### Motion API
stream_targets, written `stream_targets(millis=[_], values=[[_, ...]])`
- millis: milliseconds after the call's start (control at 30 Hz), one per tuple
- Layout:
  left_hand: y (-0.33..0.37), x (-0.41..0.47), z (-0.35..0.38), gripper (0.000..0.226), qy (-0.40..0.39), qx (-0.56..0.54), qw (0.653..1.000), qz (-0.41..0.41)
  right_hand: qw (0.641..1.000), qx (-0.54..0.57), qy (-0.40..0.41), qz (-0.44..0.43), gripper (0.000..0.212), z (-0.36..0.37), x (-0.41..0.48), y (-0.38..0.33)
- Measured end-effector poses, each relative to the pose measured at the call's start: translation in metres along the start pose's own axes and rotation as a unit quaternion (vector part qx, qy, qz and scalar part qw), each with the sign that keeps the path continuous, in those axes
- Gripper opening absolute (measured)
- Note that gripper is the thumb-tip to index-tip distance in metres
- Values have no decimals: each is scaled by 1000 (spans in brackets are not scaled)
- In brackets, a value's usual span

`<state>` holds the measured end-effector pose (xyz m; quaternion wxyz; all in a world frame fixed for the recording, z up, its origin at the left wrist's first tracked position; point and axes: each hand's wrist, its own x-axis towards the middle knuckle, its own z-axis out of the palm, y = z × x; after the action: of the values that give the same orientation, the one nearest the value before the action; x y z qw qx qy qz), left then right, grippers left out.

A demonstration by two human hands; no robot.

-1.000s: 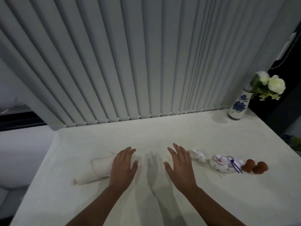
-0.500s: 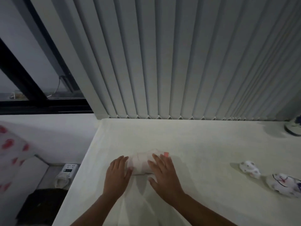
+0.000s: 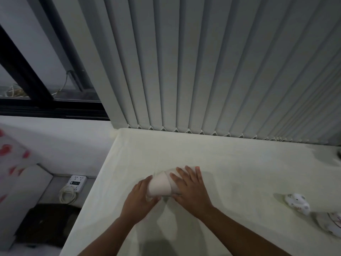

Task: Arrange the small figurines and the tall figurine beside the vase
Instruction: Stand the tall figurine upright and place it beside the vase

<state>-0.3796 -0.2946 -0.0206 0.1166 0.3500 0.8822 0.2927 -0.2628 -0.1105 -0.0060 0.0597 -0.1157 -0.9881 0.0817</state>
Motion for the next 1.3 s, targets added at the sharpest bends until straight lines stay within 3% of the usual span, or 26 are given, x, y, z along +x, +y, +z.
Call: stream_targets(millis=[133, 300, 767, 1067, 1300], values=[[8, 8, -3, 80, 13, -48, 999, 11, 1000, 8, -7, 2, 71, -1, 2, 17], [30, 26, -18, 76, 29, -31, 999, 31, 999, 22, -10, 45, 86, 0, 5, 32], [59, 38, -29, 59, 24, -28, 999, -25, 990, 120, 64, 46, 71, 2, 8, 20], [39, 42, -28, 64, -31, -46, 998, 12, 982, 179, -44, 34, 79, -21, 34, 37], [29, 56, -13, 45, -54, -90, 994, -14, 974, 196, -103, 44, 80, -36, 57, 48]])
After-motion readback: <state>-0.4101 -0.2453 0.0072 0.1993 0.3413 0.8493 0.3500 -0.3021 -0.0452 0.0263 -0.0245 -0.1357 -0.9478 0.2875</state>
